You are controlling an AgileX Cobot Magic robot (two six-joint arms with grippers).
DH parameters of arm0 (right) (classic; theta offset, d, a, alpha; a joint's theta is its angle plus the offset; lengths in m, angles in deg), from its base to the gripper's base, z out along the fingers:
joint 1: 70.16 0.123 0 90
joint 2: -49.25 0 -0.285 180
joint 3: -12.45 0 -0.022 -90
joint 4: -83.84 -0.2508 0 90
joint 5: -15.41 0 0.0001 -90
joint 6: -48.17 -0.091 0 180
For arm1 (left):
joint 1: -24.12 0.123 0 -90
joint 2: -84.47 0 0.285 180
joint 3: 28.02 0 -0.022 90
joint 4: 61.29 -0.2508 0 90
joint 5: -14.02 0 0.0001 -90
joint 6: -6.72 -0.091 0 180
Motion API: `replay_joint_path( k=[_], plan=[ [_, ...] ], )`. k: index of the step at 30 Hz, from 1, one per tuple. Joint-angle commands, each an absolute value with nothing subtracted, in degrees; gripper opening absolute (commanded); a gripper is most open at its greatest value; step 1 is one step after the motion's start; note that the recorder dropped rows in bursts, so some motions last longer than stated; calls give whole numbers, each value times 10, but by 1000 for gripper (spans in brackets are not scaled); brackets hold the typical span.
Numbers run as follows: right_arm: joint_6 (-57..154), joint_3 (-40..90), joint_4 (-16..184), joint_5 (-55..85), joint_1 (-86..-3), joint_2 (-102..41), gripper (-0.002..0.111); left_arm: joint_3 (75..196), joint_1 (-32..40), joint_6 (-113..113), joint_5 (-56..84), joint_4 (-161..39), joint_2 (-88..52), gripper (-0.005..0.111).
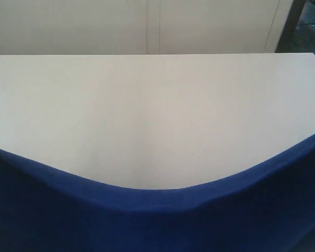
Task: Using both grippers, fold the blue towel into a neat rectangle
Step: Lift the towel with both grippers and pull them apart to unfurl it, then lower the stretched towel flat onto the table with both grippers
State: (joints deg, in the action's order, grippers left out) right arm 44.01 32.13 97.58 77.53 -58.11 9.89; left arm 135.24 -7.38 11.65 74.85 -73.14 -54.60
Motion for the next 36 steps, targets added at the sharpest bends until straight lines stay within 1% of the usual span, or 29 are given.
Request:
replay_joint_path(
  k=[1,5,6,7,12,13,14,19,23,27,36],
  plan=[
    [411,343,1048,747,-585,-14,0,1355,-77,155,712,-790,-445,0],
    [321,364,1134,672,-585,-178,0,1354,-75,201,631,-860,-305,0],
    [286,364,1178,660,-585,-234,0,1354,-66,232,613,-891,-261,0],
    [267,364,1202,651,-585,-261,0,1354,-59,249,598,-906,-234,0],
    [100,364,1363,512,-588,-415,0,1354,12,264,458,-911,-83,0],
    [68,363,1387,507,-588,-432,0,1354,21,264,436,-911,-66,0],
    [-2,360,1459,502,-591,-464,0,1354,34,264,393,-911,-39,0],
    [-146,350,1579,499,-617,-522,0,1354,62,264,305,-912,20,0],
    [-227,337,1635,476,-648,-557,0,1354,85,264,256,-914,64,0],
    [-230,320,1644,433,-670,-591,0,1354,110,265,202,-914,97,0],
    [-242,282,1673,408,-697,-667,0,1354,160,265,121,-914,156,0]
  ],
)
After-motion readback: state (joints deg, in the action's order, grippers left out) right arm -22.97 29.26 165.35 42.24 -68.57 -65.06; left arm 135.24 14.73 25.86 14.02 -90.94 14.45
